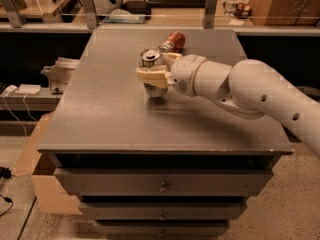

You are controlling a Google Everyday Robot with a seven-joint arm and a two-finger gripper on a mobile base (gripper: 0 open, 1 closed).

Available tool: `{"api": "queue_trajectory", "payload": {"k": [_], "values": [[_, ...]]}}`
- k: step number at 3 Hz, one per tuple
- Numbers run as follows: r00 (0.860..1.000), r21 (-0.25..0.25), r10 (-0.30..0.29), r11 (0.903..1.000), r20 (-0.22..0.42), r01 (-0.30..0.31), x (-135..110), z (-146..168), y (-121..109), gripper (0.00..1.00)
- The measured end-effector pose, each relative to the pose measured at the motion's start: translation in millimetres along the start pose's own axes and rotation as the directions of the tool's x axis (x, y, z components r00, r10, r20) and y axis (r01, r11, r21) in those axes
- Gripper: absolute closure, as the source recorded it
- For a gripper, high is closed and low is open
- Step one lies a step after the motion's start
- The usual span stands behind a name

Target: Place 7up can upright

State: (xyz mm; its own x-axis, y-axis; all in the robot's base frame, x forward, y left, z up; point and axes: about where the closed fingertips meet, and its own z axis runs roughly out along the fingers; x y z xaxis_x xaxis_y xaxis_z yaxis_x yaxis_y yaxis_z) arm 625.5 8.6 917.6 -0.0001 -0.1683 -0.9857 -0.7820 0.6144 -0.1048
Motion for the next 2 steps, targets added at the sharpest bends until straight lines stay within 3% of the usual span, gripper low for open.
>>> {"api": "queue_trajectory", "payload": {"k": [1, 2], "values": [[1.0, 0.024, 0.013, 0.9996, -0.003, -0.013, 10.0, -3.1, -1.9, 1.0], [1.0, 0.049, -0.006, 0.9988, -0.009, 0.006, 15.4, -3.9, -3.7, 0.84]]}}
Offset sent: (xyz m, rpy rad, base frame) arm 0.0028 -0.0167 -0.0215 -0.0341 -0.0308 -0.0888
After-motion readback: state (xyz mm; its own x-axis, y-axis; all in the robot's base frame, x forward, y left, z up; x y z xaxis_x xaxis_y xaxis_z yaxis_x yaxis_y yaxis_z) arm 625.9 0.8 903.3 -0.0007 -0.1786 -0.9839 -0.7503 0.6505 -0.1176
